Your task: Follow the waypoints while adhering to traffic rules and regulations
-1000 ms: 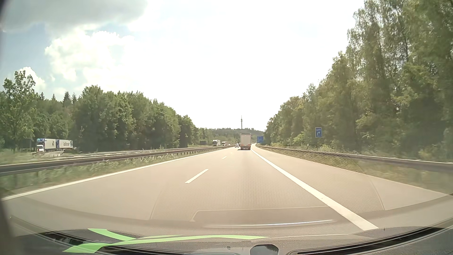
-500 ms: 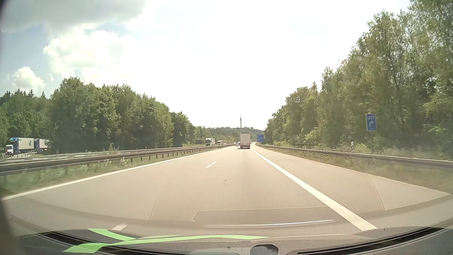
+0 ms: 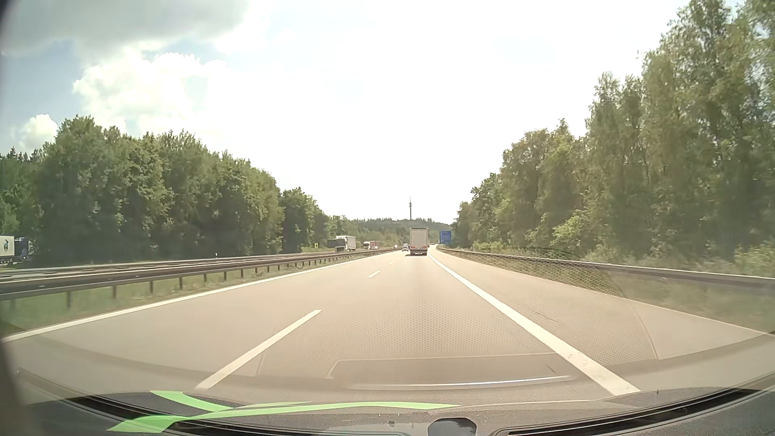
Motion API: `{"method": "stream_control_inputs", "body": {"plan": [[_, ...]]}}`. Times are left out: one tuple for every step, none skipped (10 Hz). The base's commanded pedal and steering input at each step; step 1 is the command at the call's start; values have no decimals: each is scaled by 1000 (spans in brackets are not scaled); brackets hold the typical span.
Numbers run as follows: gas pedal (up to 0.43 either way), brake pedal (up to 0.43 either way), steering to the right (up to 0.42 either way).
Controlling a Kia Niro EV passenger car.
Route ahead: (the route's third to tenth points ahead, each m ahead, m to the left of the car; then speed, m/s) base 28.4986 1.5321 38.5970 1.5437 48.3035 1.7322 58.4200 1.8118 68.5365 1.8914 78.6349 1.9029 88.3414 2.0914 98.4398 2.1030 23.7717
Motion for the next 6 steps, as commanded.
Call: {"method": "stream_control_inputs", "body": {"plan": [[248, 0, -2], [248, 0, -2], [248, 0, -2], [248, 0, -2], [248, 0, -2], [248, 0, -3]]}}
